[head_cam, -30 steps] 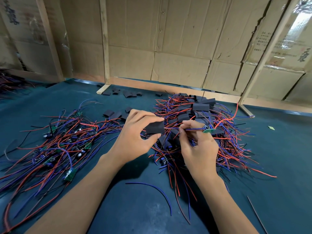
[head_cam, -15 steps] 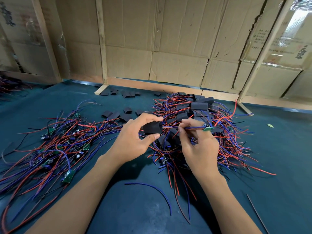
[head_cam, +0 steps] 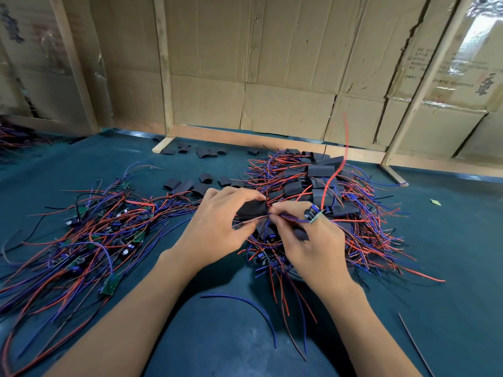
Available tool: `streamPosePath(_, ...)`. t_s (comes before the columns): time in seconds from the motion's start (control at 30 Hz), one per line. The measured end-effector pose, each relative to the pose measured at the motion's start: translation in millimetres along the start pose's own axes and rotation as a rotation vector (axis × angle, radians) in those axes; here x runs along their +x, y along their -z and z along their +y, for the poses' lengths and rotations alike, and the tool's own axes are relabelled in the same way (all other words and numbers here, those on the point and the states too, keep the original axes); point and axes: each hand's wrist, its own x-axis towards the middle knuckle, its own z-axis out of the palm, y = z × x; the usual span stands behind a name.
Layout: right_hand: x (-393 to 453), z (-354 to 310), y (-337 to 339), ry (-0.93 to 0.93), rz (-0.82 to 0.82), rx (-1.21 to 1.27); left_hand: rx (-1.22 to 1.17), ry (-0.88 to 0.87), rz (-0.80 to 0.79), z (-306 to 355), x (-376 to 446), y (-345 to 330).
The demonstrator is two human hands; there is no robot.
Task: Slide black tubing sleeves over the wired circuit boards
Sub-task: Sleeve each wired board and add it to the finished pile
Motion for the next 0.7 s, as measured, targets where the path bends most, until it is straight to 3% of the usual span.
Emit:
streamPosePath(0.1, 1, -5, -4, -0.222, 0.012, 0.215, 0.024, -0.052, -0.018, 2, 2, 2)
streamPosePath(0.27, 1, 0, -8, -0.357, 0.081, 0.339, -0.039, -0.003, -0.058, 4, 2, 7)
streamPosePath(0.57, -1, 9, -8, -0.379, 0.004, 0.311, -0.122, 0.039, -0.115, 8, -2, 11)
streamPosePath(0.7, 1, 5, -6, -0.552, -0.08, 0.462, -0.106, 0.057, -0.103, 8, -2, 13)
